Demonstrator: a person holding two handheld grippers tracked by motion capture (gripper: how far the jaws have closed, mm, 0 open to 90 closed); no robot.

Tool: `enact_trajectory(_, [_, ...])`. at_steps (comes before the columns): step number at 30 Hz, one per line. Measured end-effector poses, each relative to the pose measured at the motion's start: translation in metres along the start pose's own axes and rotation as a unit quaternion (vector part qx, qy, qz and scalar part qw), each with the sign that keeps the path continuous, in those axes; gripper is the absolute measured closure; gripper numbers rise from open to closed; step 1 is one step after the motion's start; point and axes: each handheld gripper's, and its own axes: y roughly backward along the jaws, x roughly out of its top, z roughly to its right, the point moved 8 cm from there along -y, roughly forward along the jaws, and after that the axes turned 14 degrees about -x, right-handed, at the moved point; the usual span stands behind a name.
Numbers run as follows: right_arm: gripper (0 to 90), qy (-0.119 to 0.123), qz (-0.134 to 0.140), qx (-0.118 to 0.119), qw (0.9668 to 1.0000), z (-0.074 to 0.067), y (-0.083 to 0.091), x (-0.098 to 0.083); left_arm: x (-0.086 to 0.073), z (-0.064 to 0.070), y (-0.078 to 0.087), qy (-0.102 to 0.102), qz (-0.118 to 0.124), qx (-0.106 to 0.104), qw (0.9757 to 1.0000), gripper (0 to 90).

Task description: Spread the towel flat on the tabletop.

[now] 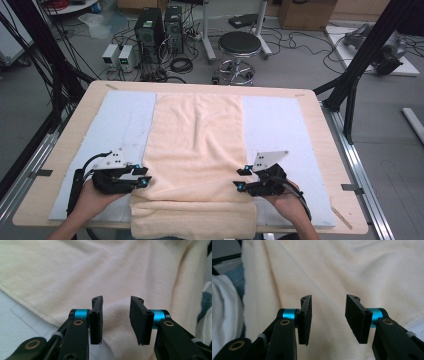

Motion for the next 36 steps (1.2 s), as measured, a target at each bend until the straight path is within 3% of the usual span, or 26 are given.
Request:
enact_trajectory(5, [54.7, 0.014, 0.004, 0.030, 0.9995, -0.023, 0.007, 0.000, -0.010, 0.018, -0.003, -0.018, -0.023, -0.027, 0.9992, 59.5])
enact_trajectory(8, [53.7, 0.029, -0.005, 0.054, 0.9981, -0.038, 0.008, -0.006, -0.017, 0.022, -0.007, -0.019, -0.042, -0.038, 0.9982, 59.5])
enact_trajectory(12, [53.6, 0.050, -0.022, 0.070, 0.9961, -0.053, 0.003, -0.013, -0.020, 0.028, -0.009, -0.021, -0.043, -0.052, 0.9975, 57.4])
enact_trajectory(16, [55.3, 0.065, -0.040, 0.075, 0.9942, -0.059, -0.003, -0.020, -0.022, 0.034, -0.009, -0.030, -0.051, -0.054, 0.9968, 52.4])
enact_trajectory(19, [59.2, 0.075, -0.041, 0.065, 0.9941, -0.061, -0.005, -0.023, -0.021, 0.036, -0.008, -0.038, -0.048, -0.047, 0.9970, 52.4])
enact_trajectory(21, [68.8, 0.067, -0.040, 0.077, 0.9939, -0.062, -0.003, -0.023, -0.018, 0.037, -0.006, -0.035, -0.042, -0.053, 0.9971, 52.4])
enact_trajectory(23, [73.4, 0.068, -0.046, 0.068, 0.9943, -0.062, -0.004, -0.023, -0.016, 0.041, -0.007, -0.039, -0.040, -0.059, 0.9967, 52.3])
enact_trajectory(26, [79.6, 0.077, -0.052, 0.073, 0.9929, -0.065, -0.005, -0.025, -0.016, 0.046, -0.010, -0.050, -0.048, -0.066, 0.9954, 51.5])
enact_trajectory(33, [81.6, 0.072, -0.049, 0.136, 0.9868, -0.079, 0.004, -0.029, -0.025, 0.049, -0.016, -0.043, -0.061, -0.074, 0.9945, 52.7])
enact_trajectory(36, [81.4, 0.072, -0.050, 0.130, 0.9876, -0.079, 0.002, -0.031, -0.031, 0.045, -0.019, -0.041, -0.082, -0.059, 0.9940, 56.5])
